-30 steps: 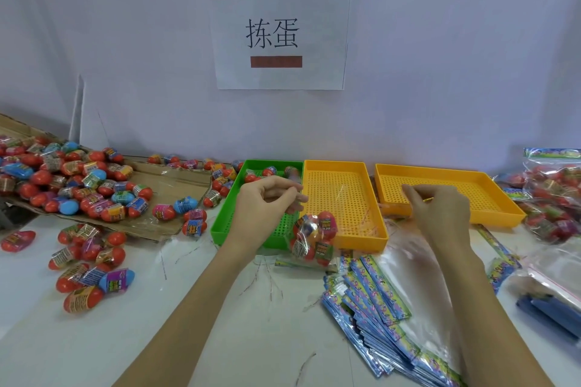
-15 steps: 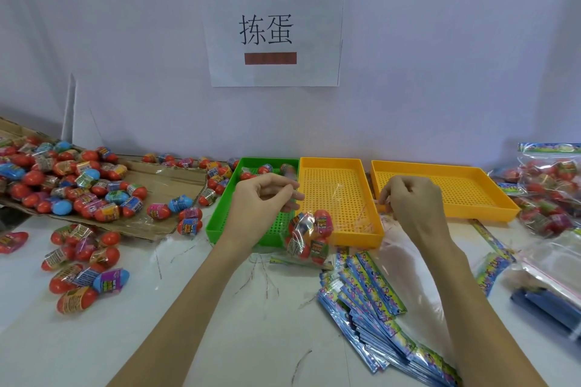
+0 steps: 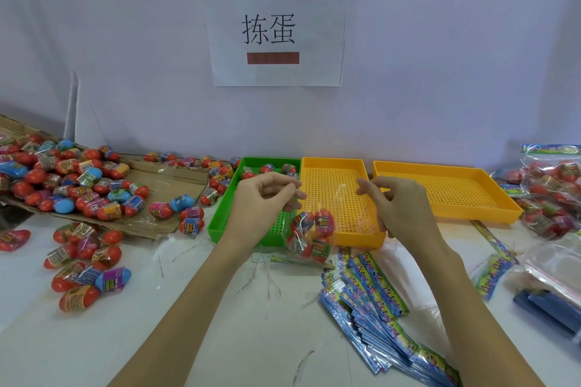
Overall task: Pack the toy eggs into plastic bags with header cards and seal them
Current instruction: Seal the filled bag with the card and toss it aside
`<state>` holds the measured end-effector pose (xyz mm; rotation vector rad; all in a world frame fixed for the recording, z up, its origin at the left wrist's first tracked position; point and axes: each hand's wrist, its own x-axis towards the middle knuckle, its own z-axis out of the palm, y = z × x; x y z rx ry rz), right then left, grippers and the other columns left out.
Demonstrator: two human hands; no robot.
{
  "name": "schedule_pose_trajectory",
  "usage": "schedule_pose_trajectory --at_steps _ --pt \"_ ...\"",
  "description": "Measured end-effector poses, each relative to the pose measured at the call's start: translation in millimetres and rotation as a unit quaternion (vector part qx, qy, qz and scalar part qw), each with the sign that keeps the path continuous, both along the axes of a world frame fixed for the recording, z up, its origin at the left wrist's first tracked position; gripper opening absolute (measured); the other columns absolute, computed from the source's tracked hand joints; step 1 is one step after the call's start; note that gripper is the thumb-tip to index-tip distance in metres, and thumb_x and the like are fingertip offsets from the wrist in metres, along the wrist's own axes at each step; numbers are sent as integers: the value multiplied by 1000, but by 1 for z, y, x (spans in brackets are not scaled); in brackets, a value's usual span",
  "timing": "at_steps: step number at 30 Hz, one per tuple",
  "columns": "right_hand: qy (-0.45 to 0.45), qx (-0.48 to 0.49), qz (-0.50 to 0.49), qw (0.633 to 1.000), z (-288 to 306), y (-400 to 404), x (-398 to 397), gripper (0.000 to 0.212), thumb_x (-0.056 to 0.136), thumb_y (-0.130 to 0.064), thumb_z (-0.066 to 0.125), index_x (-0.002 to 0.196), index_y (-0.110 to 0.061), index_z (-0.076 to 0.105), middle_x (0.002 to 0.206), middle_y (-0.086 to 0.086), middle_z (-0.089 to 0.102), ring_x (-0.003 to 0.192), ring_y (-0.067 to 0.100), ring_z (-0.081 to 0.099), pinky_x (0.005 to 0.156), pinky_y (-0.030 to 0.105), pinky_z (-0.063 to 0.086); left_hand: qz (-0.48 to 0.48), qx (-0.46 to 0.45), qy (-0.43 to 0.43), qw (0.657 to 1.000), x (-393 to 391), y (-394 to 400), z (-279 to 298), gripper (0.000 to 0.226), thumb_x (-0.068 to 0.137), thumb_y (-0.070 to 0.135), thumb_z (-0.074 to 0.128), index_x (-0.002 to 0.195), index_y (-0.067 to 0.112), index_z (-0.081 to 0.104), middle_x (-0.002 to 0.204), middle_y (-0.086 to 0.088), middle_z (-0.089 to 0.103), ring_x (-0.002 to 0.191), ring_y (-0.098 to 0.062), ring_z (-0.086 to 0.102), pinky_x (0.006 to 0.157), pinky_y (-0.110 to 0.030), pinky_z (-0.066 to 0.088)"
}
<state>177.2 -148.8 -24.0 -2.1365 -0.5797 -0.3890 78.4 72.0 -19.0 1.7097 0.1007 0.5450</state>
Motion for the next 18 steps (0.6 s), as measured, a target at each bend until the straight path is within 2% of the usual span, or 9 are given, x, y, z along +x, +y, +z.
schedule_pose_trajectory --at_steps 3,5,7,9,13,16,18 --pt "57 24 52 997 5 7 -9 60 100 -59 36 79 -22 78 33 -9 44 30 7 47 43 13 39 3 -13 -4 1000 0 0 0 14 99 1 64 102 6 77 86 -5 80 76 -21 77 68 -22 60" --pt "83 22 98 991 8 11 -13 53 98 -61 41 85 -25 78 33 -10 41 29 7 42 39 13 33 10 -24 -7 1000 0 0 -1 13 99 2 65 104 5 76 87 -6 81 77 -23 77 69 -23 61" --pt "92 -1 125 988 8 14 -16 45 94 -63 49 90 -28 77 36 -19 45 33 3 47 39 11 33 14 -39 -13 999 1 1 -1 12 99 2 65 104 5 76 88 -7 81 79 -25 77 70 -24 61" --pt "101 3 136 985 7 17 -16 31 93 -56 62 95 -29 76 41 -28 50 38 -2 51 38 10 34 7 -57 -12 998 2 2 -1 12 99 4 66 104 7 76 90 -7 81 80 -26 77 72 -25 61" --pt "132 51 137 980 2 17 -13 21 93 -42 72 96 -23 80 41 -7 54 32 8 40 37 15 34 -15 -74 9 997 1 6 -2 13 100 7 64 108 6 76 94 -7 81 82 -25 77 74 -26 61" --pt "141 63 150 977 1 15 -13 17 93 -39 73 88 -25 82 46 -2 56 38 7 43 42 16 36 -78 -67 45 994 1 9 0 21 98 20 68 113 7 75 100 -5 81 89 -23 77 78 -27 62" --pt "139 72 147 977 1 16 -14 15 92 -38 75 86 -26 83 56 -5 64 42 3 49 44 11 36 -103 -38 60 992 0 11 0 30 89 26 77 115 11 75 103 -4 81 95 -20 77 82 -25 61"
